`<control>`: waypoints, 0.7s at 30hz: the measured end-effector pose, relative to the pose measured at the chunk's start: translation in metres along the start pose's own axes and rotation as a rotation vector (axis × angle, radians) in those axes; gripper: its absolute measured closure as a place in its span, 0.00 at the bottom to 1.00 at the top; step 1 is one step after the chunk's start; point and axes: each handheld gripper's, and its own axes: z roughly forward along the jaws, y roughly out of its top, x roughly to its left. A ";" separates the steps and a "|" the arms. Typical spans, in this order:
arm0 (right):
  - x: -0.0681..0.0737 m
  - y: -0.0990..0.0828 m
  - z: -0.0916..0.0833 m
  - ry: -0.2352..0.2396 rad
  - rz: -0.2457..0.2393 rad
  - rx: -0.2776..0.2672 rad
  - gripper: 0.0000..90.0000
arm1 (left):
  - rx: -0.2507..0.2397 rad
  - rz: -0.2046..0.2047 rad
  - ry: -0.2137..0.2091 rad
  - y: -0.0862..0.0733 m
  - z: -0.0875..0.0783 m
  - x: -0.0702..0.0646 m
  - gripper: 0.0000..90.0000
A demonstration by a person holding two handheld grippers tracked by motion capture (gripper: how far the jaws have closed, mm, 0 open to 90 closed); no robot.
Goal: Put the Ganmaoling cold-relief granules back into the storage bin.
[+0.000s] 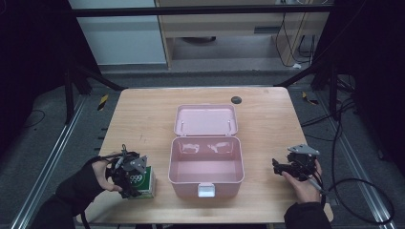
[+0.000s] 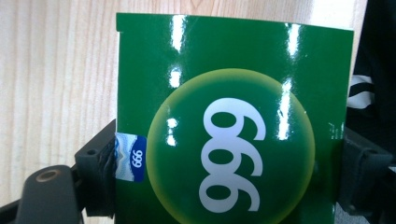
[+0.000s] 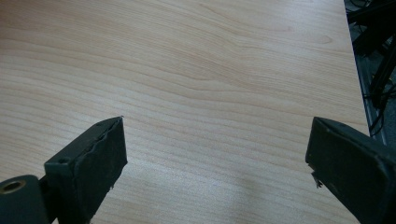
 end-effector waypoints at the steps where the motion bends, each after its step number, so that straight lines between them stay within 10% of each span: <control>1: 0.000 0.000 0.000 0.000 0.000 0.000 0.06 | -0.001 -0.004 0.004 0.000 -0.002 0.000 0.16; 21: 0.001 0.000 0.000 -0.001 0.001 0.003 0.06 | -0.045 -0.028 0.062 0.013 -0.063 -0.005 0.16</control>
